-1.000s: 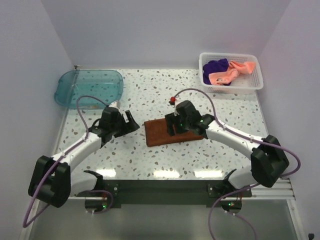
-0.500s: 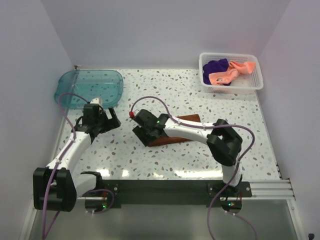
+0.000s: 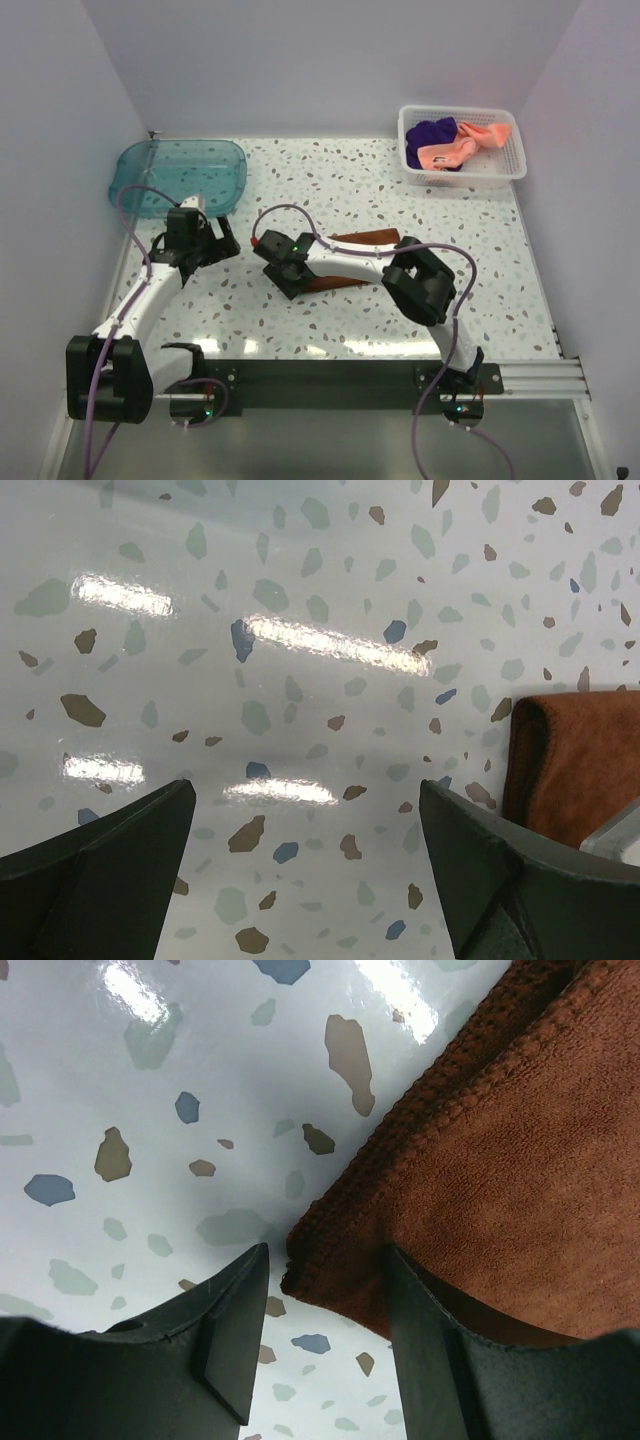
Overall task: Fold and stack the towels
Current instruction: Neatly place the folded towel into the bin
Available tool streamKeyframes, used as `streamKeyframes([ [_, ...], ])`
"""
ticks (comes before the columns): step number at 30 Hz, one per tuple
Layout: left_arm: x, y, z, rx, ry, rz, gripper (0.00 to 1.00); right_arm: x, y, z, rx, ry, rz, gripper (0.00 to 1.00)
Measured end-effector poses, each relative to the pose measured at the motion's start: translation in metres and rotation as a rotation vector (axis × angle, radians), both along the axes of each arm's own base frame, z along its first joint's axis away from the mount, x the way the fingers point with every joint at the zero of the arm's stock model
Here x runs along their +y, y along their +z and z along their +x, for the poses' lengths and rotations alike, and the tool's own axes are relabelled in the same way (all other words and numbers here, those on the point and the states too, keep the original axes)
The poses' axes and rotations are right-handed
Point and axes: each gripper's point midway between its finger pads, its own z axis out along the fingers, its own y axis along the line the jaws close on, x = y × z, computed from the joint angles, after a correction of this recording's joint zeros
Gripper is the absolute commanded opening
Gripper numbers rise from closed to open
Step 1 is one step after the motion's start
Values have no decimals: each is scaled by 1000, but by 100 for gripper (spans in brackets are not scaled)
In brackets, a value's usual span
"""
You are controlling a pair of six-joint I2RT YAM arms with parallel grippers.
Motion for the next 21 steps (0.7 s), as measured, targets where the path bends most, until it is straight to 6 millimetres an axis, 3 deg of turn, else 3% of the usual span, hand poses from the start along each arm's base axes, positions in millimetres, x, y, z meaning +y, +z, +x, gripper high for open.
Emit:
streamKeyframes([
  [5, 2, 0, 0, -1, 3, 9, 100, 1, -4, 1, 9, -5, -27, 52],
  [8, 3, 0, 0, -1, 6, 13, 100, 1, -5, 2, 13, -10, -38, 42],
  [15, 3, 0, 0, -1, 9, 16, 100, -5, -5, 8, -24, -19, -71, 0],
  [21, 0, -3, 0, 8, -2, 2, 100, -6, -2, 8, -40, -15, -13, 0],
])
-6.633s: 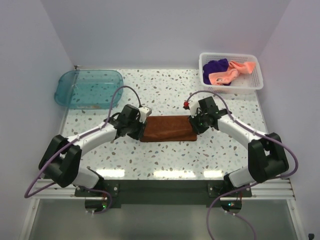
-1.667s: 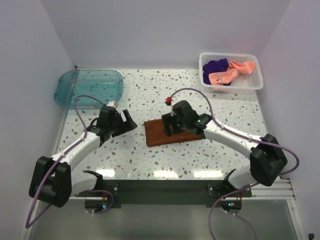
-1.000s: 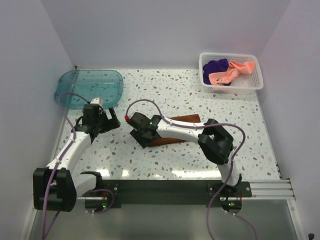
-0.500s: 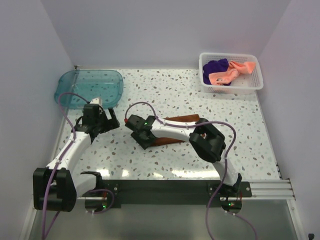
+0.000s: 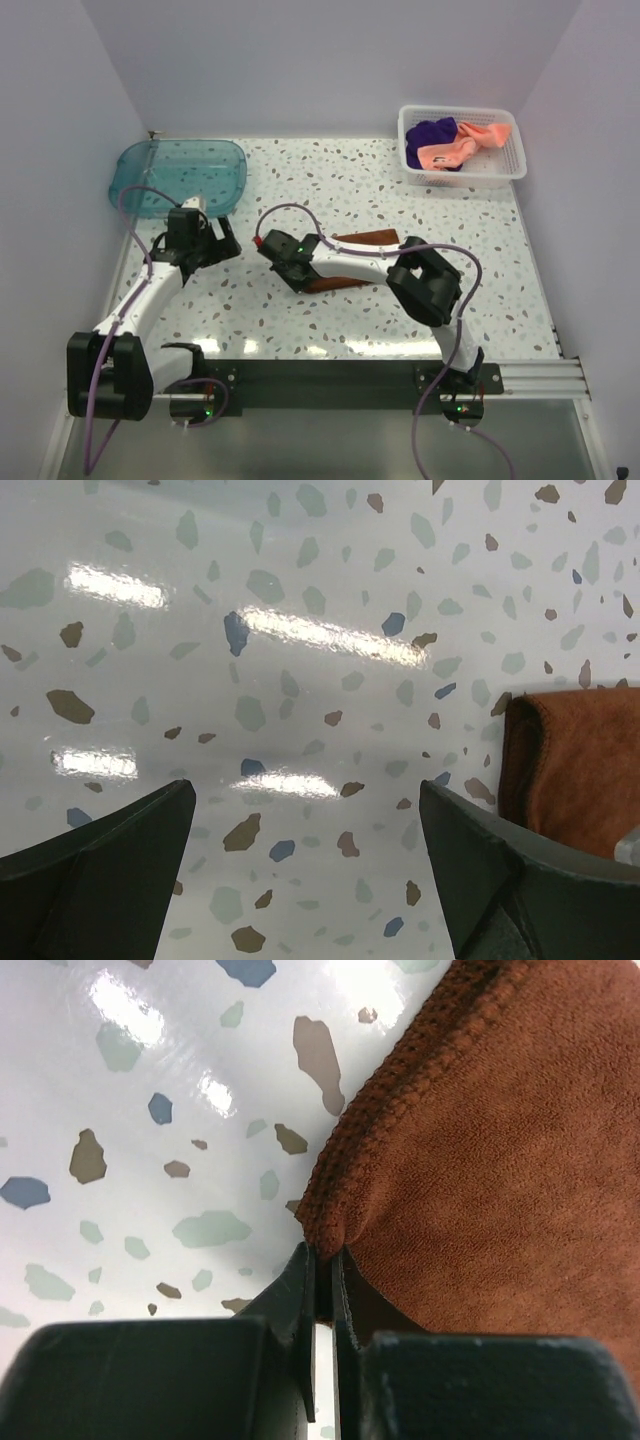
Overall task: Fold and stack the towels
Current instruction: Neatly place the folded towel into the bin
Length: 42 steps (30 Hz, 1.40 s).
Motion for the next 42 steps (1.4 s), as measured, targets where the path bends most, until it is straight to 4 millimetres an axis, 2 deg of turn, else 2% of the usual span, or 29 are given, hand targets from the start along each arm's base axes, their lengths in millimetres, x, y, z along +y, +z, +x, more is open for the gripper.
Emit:
streamKeyframes([
  [6, -25, -18, -6, 58, -46, -132, 100, -2, 5, -5, 37, -2, 110, 0],
  [12, -72, -41, -21, 146, -111, -310, 100, 2, 9, -9, 64, -10, 198, 0],
  [16, -102, -43, -24, 162, -143, -393, 100, 6, 13, -11, 80, -25, 259, 0],
  [20, -121, -38, -19, 146, -158, -450, 100, 10, 17, -11, 84, -40, 304, 0],
  [27, -137, -40, -18, 132, -129, -522, 100, 14, 31, -7, 78, -75, 403, 0],
  [34, -150, -38, -11, 108, -113, -587, 98, 16, 33, -7, 87, -99, 456, 0],
  [40, -162, -40, -7, 102, -119, -611, 92, 20, 32, -10, 99, -101, 482, 0],
  [42, -165, -40, -5, 97, -111, -618, 86, 19, 31, -9, 101, -106, 484, 0],
])
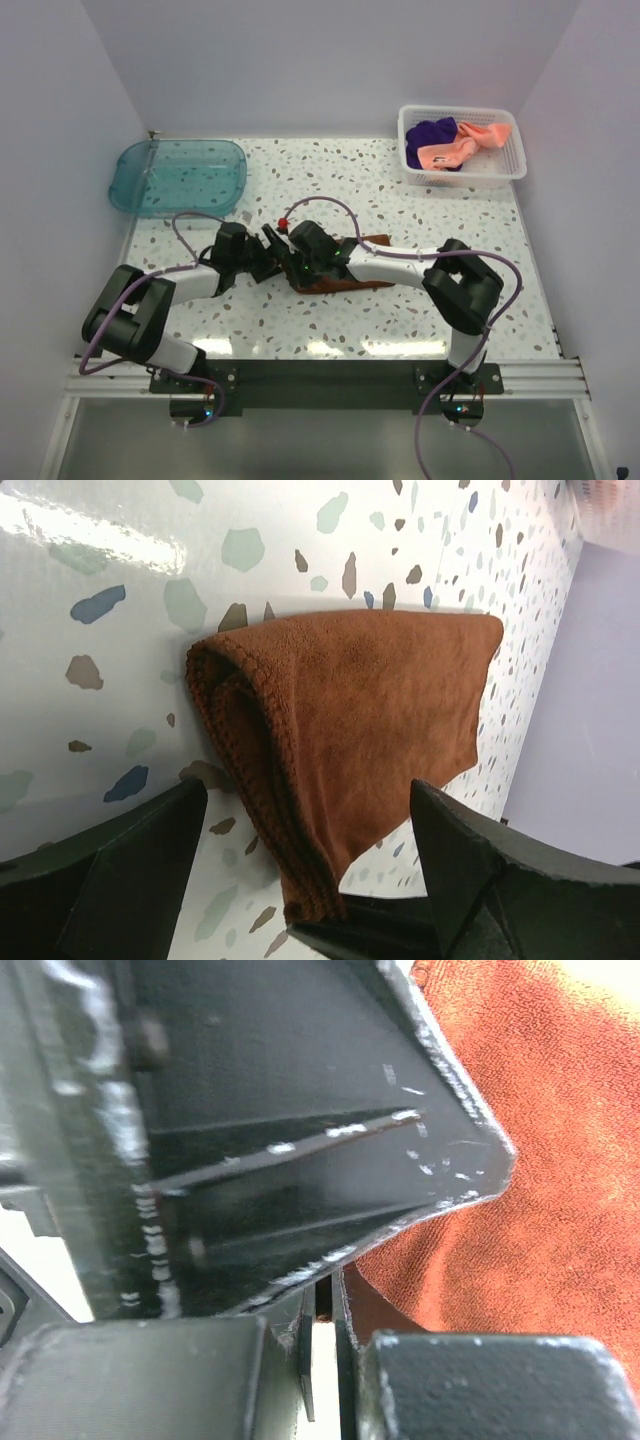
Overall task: Fold and stack the towels
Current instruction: Neatly place the folded towel into the bin
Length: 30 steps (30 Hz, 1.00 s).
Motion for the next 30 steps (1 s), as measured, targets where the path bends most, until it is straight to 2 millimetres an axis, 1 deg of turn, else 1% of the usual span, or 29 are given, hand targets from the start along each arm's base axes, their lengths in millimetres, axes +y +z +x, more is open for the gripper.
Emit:
streamKeyframes([
  [1, -1, -1, 1, -1, 1, -1, 84, 0, 0, 0, 0, -1, 2, 0],
  [4, -5, -3, 1, -4, 2, 0, 68, 2, 1, 0, 0, 1, 8, 0],
  [6, -7, -8, 0, 6, 1, 13, 63, 3, 1, 0, -1, 3, 13, 0],
  [7, -9, -9, -1, 7, -4, 15, 55, 3, 2, 0, -3, 3, 16, 0],
  [9, -11, -14, -3, 16, -10, 29, 49, 4, 2, 1, -3, 4, 20, 0],
  [10, -12, -15, -4, 17, -14, 31, 43, 4, 2, 0, -2, 6, 22, 0],
  [12, -12, -18, -6, 23, -14, 44, 36, 5, 3, 0, -2, 8, 27, 0],
  [13, -12, -20, -6, 26, -14, 47, 28, 6, 3, 0, -2, 9, 29, 0],
  [15, -10, -23, -7, 31, -14, 62, 18, 7, 4, 0, -1, 12, 34, 0],
  [16, -9, -25, -8, 35, -14, 67, 6, 7, 4, 0, -2, 12, 34, 10],
  [17, -9, -25, -8, 36, -15, 70, 1, 7, 4, 0, -2, 12, 35, 18],
  [18, -9, -26, -8, 33, -19, 79, 0, 7, 4, 0, -1, 12, 35, 36],
  [21, -7, -25, -4, 19, -32, 124, 0, 8, 4, 0, -3, 12, 37, 58],
  [22, -4, -24, 0, 14, -38, 154, 0, 7, 4, 0, -6, 14, 34, 69],
  [23, -3, -23, 4, 6, -44, 184, 0, 6, 4, 1, -8, 9, 30, 77],
  [24, -1, -19, 9, -6, -51, 211, 0, 4, 5, 1, -16, 11, 24, 87],
  [26, 2, -8, 22, -29, -65, 262, 0, -4, 9, 2, -35, 7, 5, 92],
  [29, 11, 19, 58, -86, -74, 351, 0, -22, 24, 2, -66, -9, -8, 99],
  [30, 15, 31, 73, -115, -69, 376, 0, -31, 34, 3, -86, -24, -8, 99],
])
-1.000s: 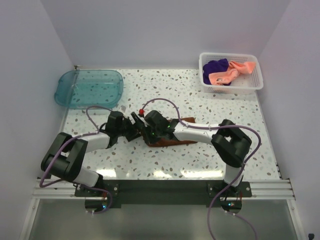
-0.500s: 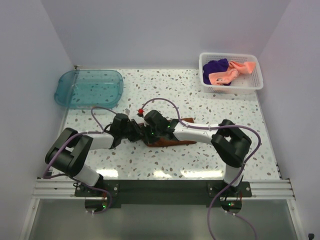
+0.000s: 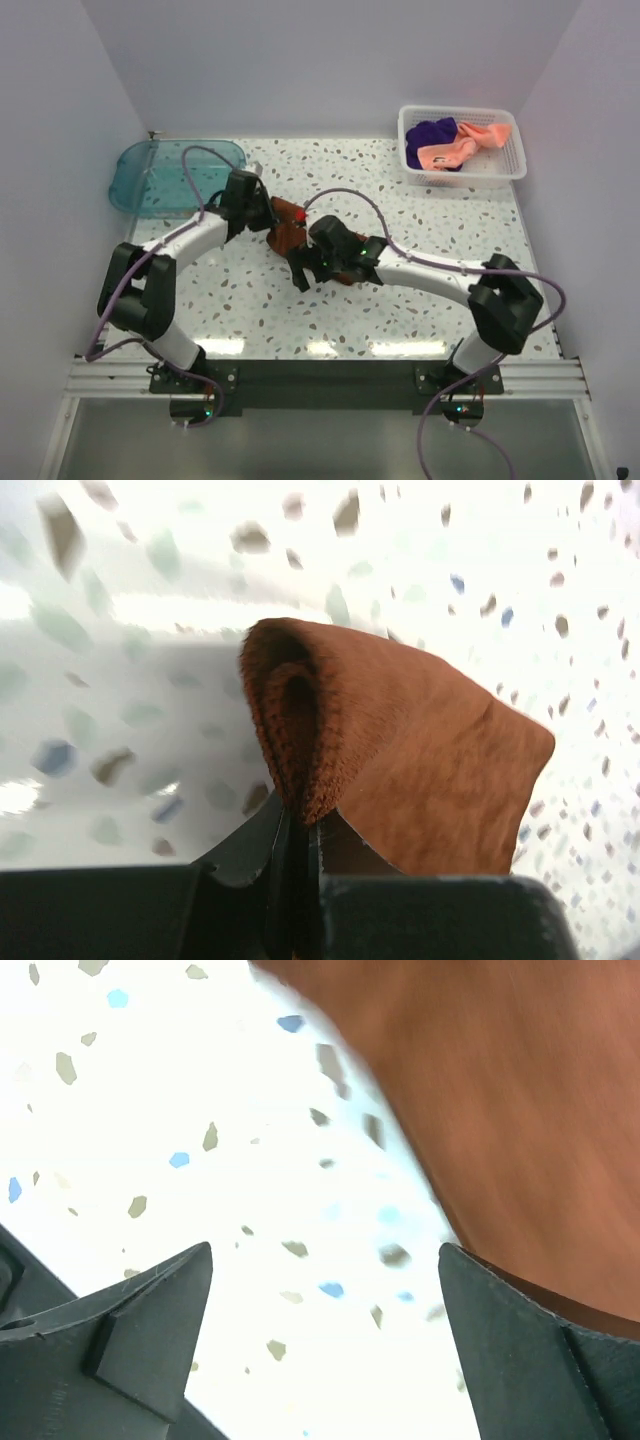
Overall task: Fold and stack the towels
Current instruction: Neatly place the folded towel into the bin
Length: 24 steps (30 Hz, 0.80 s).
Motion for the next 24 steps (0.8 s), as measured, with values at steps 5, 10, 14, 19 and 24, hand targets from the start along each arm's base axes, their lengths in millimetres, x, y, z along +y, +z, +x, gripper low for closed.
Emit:
streamKeyframes([
  [5, 49, 55, 71, -98, 50, 150, 0, -44, 43, 6, -91, -71, 13, 99],
  [10, 113, 90, 120, -128, 121, 320, 0, -86, 61, 7, -155, -138, -18, 99],
  [14, 156, 106, 150, -127, 157, 457, 0, -109, 53, 2, -152, -161, -74, 99],
  [19, 208, 101, 164, -73, 198, 601, 0, -127, 39, -2, -129, -172, -141, 99],
  [24, 251, 82, 170, -16, 225, 673, 0, -131, 36, -2, -123, -170, -160, 99],
])
